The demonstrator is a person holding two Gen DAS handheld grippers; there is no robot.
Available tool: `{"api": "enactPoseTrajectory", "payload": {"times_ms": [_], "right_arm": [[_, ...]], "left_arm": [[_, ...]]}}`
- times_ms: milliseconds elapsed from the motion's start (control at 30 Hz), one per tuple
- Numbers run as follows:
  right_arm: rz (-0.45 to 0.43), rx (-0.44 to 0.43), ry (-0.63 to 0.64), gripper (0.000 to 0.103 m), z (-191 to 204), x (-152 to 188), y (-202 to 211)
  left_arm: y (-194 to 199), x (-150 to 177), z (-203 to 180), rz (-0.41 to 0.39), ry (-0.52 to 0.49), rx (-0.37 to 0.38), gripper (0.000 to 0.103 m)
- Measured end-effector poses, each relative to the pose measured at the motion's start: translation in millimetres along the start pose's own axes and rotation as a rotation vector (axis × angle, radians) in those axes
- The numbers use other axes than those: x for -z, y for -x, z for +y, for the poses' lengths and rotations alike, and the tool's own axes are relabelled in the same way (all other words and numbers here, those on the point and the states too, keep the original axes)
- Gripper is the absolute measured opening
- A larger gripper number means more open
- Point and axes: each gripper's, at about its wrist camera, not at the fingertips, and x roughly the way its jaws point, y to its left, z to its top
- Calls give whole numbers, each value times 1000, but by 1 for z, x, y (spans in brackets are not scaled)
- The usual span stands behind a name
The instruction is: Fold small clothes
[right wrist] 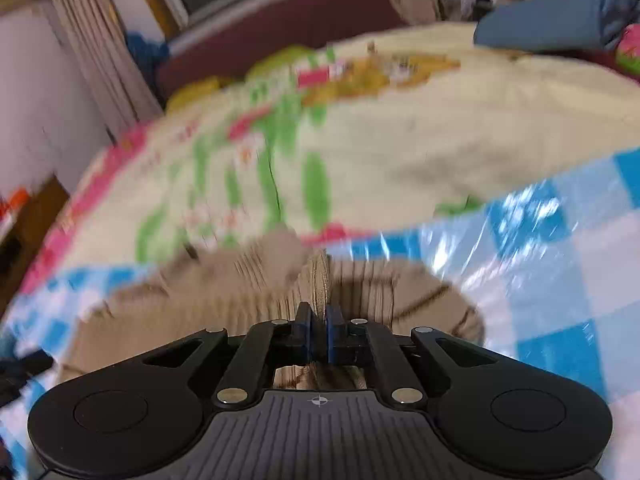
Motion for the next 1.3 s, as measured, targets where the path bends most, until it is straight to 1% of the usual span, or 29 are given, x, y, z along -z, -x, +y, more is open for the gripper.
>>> {"api": "enactPoseTrajectory", "payload": {"times_ms": [100, 133, 233, 300, 333, 367, 400, 433, 467, 500, 533, 567, 600, 633, 667, 733, 767, 800, 833, 900, 933, 1000, 1033, 1100, 1200, 1267, 1300], "right_arm": [[-106, -45, -66, 6, -12, -13, 34], [-129, -49, -76, 6, -16, -15, 41], [-187, -30, -152, 6, -36, -12, 55], [-162, 25, -172, 6, -44, -4, 41], [-129, 83, -151, 6, -47, 1, 27], [-103, 132, -141, 6, -50, 7, 17], [-79, 161, -154, 5, -56, 15, 9], [-61, 168, -174, 5, -62, 23, 2], [-52, 181, -174, 5, -66, 30, -2], [-58, 185, -183, 5, -69, 33, -2], [-65, 170, -205, 5, -73, 32, 1], [-76, 168, -205, 5, -75, 29, 6], [-99, 183, -183, 0, -74, 24, 12], [-124, 214, -160, 0, -74, 19, 17], [-121, 230, -153, 0, -75, 16, 17], [-63, 263, -163, 0, -79, 13, 5], [-49, 269, -137, 1, -77, 15, 4], [-61, 249, -120, 4, -72, 16, 8], [-79, 213, -130, 7, -69, 17, 17], [-107, 158, -147, 9, -61, 19, 33], [-108, 126, -144, 10, -56, 21, 42], [-79, 54, -150, 19, -48, 30, 55], [-60, 40, -153, 23, -44, 33, 59], [-15, 37, -128, 38, -38, 42, 61], [4, 43, -119, 40, -36, 41, 49], [-8, 30, -124, 40, -35, 32, 41], [-2, 28, -117, 45, -34, 27, 34]], "left_arm": [[2, -4, 3, -30, 32, 16, 42], [1, -6, 3, -32, 38, 22, 43], [-8, -6, 0, -27, 63, 32, 44], [-21, -6, -7, -12, 60, 13, 44], [-25, -6, -10, -1, 57, 15, 44], [-32, -5, -16, 14, 36, 9, 44], [-38, -4, -22, 30, -4, -11, 45], [-44, -2, -28, 52, -45, -33, 48], [-52, 3, -35, 76, -104, -64, 48], [-54, 6, -39, 74, -143, -82, 49], [-52, 8, -41, 62, -160, -89, 48], [-47, 6, -42, 45, -154, -81, 48], [-42, 5, -40, 22, -132, -61, 48], [-39, 4, -39, -1, -123, -45, 49], [-40, 5, -41, -5, -138, -49, 49], [-56, 11, -48, 67, -186, -85, 50], [-60, 14, -50, 78, -198, -96, 50], [-59, 14, -52, 69, -200, -105, 50], [-57, 13, -53, 64, -196, -107, 50], [-53, 10, -53, 52, -199, -99, 49], [-50, 9, -54, 42, -204, -94, 49], [-45, 8, -52, 37, -195, -87, 49], [-40, 8, -49, 33, -186, -80, 49], [-32, 8, -46, 29, -184, -73, 50], [-25, 11, -42, 28, -189, -83, 50], [-23, 11, -39, 35, -179, -88, 50], [-21, 11, -38, 39, -168, -89, 51]]}}
